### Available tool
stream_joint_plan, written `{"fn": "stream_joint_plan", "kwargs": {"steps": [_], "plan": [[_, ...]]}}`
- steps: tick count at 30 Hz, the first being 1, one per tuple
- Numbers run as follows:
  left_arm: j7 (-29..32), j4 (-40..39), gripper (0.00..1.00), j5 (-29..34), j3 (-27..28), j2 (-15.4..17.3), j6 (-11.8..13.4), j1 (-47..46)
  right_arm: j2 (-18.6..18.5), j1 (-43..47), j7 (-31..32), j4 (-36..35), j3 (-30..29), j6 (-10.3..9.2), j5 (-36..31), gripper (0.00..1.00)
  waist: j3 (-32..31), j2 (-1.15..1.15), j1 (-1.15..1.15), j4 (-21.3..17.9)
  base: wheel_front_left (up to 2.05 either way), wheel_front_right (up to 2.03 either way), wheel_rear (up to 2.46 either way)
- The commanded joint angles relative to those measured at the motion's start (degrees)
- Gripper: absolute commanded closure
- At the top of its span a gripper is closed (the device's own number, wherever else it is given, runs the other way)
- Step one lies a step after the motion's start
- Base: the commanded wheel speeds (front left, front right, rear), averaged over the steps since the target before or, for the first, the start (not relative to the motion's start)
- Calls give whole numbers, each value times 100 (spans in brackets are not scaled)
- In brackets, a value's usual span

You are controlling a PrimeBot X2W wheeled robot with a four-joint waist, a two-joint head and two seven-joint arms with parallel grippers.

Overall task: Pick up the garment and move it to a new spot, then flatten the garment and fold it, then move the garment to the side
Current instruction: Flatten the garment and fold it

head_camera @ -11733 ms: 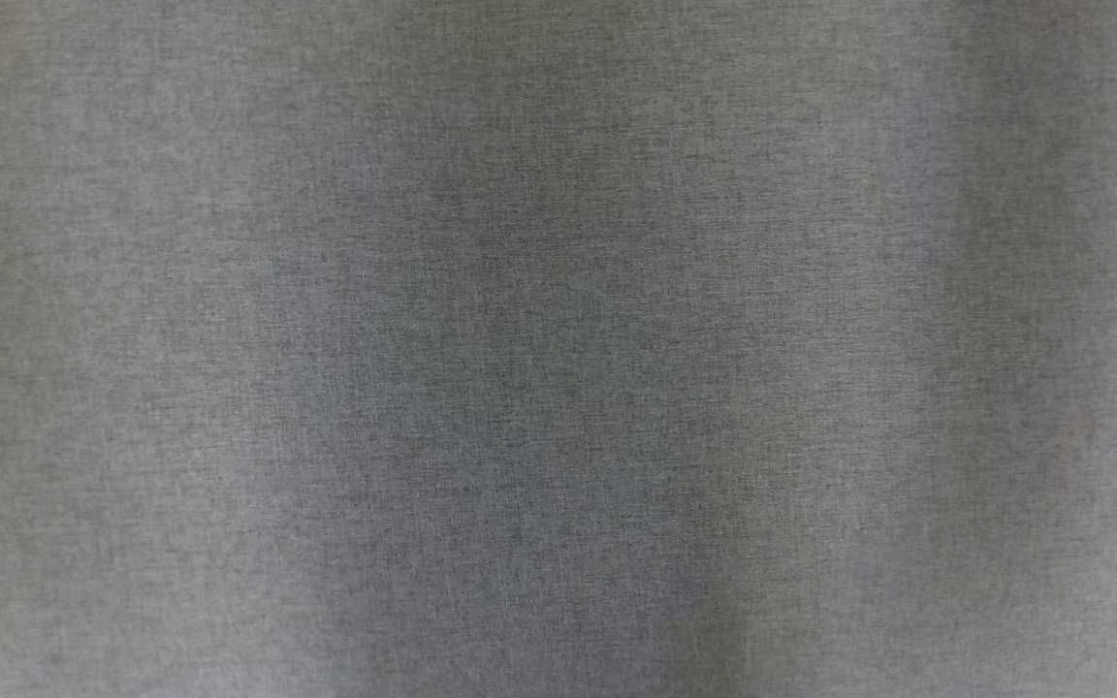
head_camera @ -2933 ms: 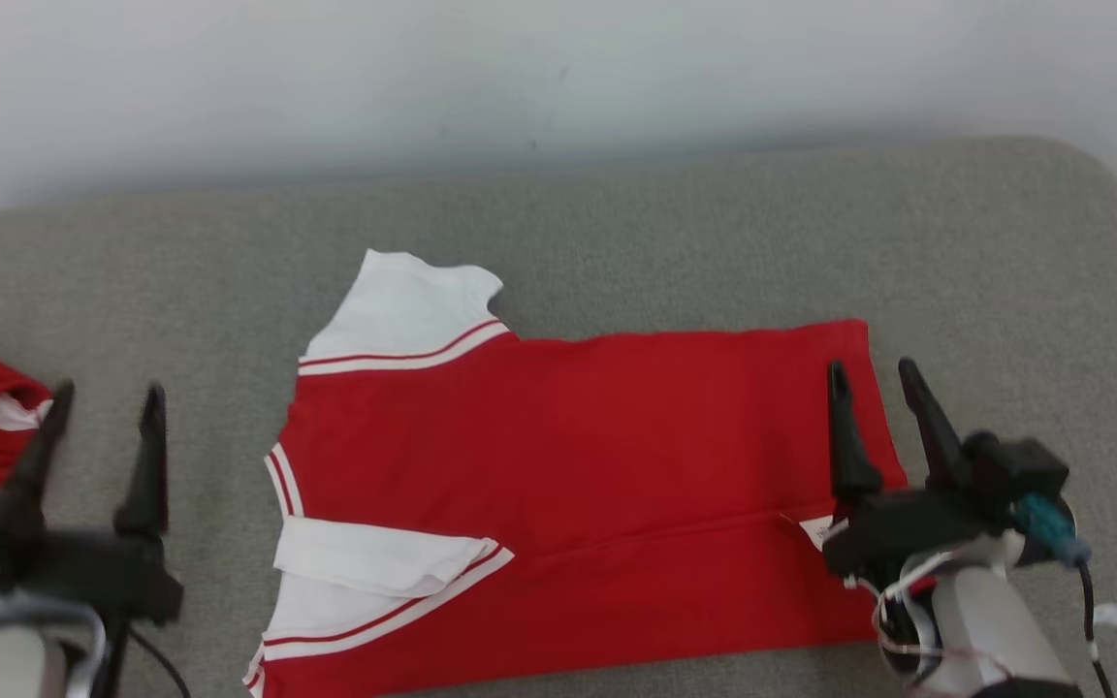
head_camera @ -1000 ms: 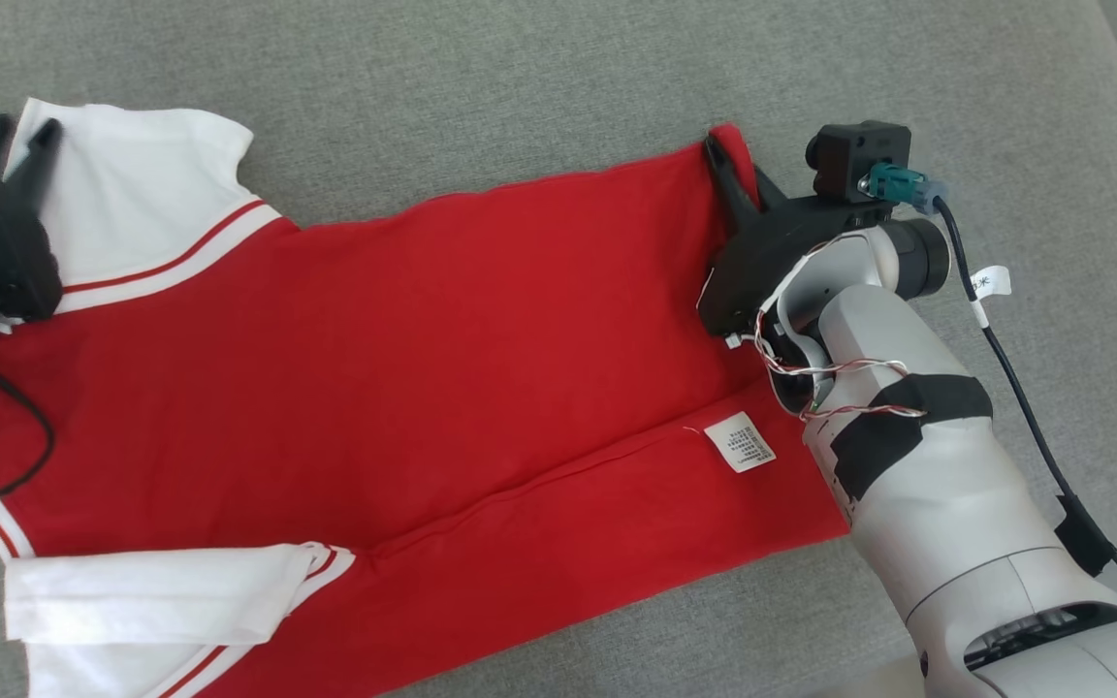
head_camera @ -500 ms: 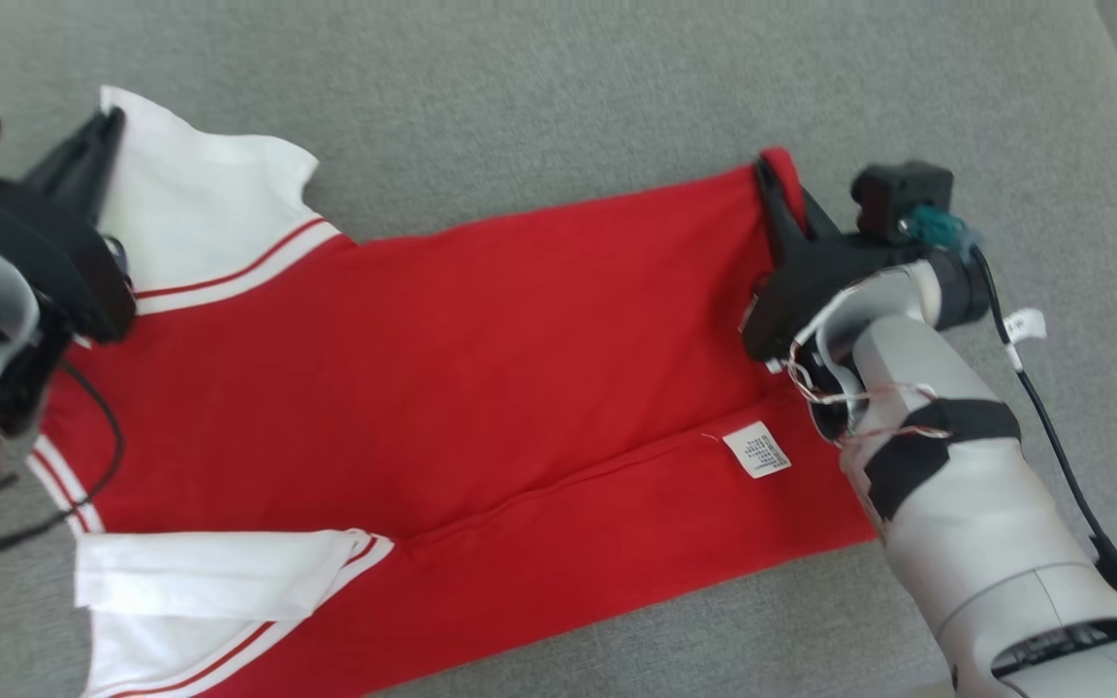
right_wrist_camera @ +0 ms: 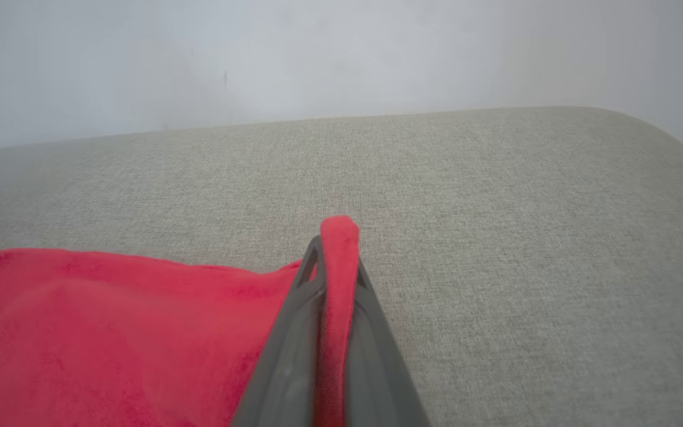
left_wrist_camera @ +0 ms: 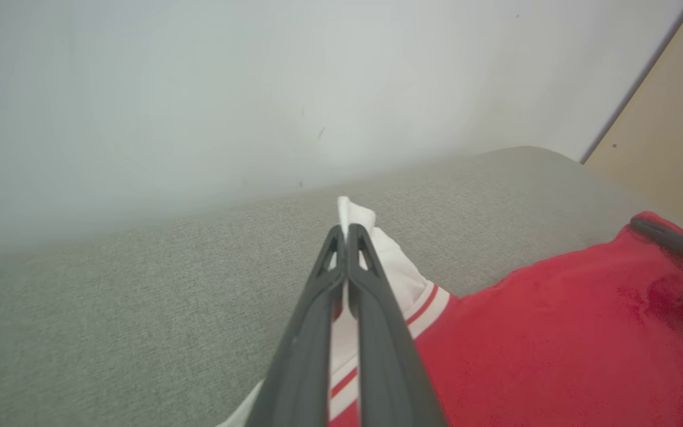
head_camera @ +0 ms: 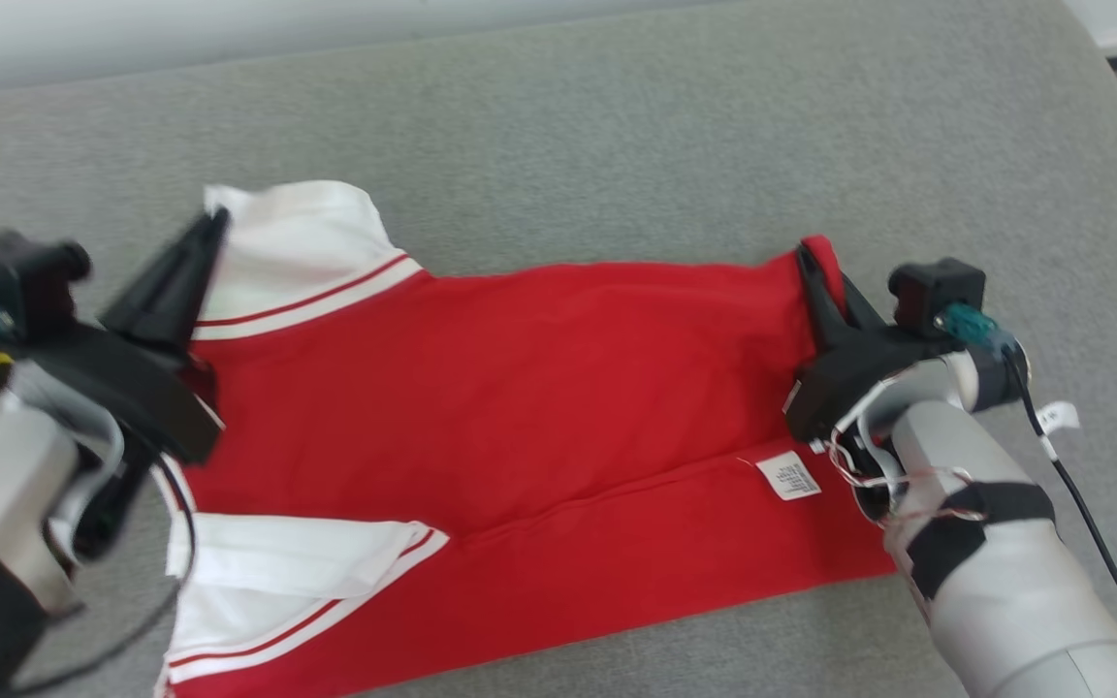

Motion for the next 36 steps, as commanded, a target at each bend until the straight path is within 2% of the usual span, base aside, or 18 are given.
{"fn": "stream_joint_plan", "kwargs": {"steps": [1,7,14,21,27,36], "plan": [[-35,-264,100,129,162,-13,80,299,-70,201,-30,-139,51,-14,53,100,-163,0,1,187,0,0,0],[-33,-1350,100,671,1087,-173,381,1409,-335,769,-31,-753,-61,-14,267,100,-282,0,1,361,0,0,0],[-35,-2232,100,1404,1948,-573,550,2695,-504,1256,-31,-1262,-262,-14,362,100,-400,0,1,471,0,0,0],[-36,-2649,100,1988,2746,-1085,447,3485,-551,1535,-26,-1555,-421,-14,394,100,-447,0,1,563,0,0,0],[-36,-2824,100,2321,3185,-1458,310,3908,-573,1631,-26,-1651,-459,-14,405,100,-511,0,1,606,0,0,0],[-36,-2785,100,2754,3888,-2225,90,4862,-639,2041,-26,-2022,-775,-14,494,100,-654,0,1,675,0,0,0]]}}
